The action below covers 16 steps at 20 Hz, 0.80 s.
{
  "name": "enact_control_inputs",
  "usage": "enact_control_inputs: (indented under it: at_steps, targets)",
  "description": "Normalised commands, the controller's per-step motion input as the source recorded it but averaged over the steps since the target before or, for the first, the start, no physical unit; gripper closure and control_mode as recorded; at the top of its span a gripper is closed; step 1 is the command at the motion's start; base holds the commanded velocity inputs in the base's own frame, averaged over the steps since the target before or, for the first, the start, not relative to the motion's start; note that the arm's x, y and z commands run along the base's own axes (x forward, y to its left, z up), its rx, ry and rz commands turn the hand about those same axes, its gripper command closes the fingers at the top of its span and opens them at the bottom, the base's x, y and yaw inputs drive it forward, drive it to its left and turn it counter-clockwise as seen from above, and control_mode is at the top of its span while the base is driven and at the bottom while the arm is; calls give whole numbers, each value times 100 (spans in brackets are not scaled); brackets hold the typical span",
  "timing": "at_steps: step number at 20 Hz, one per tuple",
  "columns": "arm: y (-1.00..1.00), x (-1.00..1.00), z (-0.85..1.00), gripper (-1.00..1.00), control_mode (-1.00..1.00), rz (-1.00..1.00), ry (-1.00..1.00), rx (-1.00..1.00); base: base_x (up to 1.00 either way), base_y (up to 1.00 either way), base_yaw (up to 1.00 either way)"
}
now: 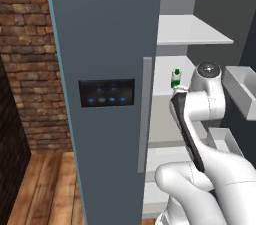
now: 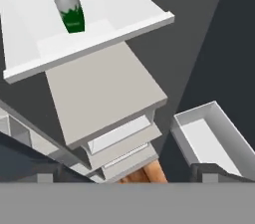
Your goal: Take a sugar cube from the saucer and place it inside the coffee. Then, grab milk from the fridge and place it next to the coffee on the counter to sweeten the coffee.
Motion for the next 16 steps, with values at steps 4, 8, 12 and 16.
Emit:
enact_control_inputs:
  at_steps: [4,8,12,16]
  targets:
    - [-17,29,0,-100,-100,7,-20,0,0,0,0]
    - [-19,32,0,-100,-100,8,-17,0,0,0,0]
    - [-9,43,0,-100,-100,4,-2,0,0,0,0]
    - [-9,48,0,-100,-100,1,0,0,0,0,0]
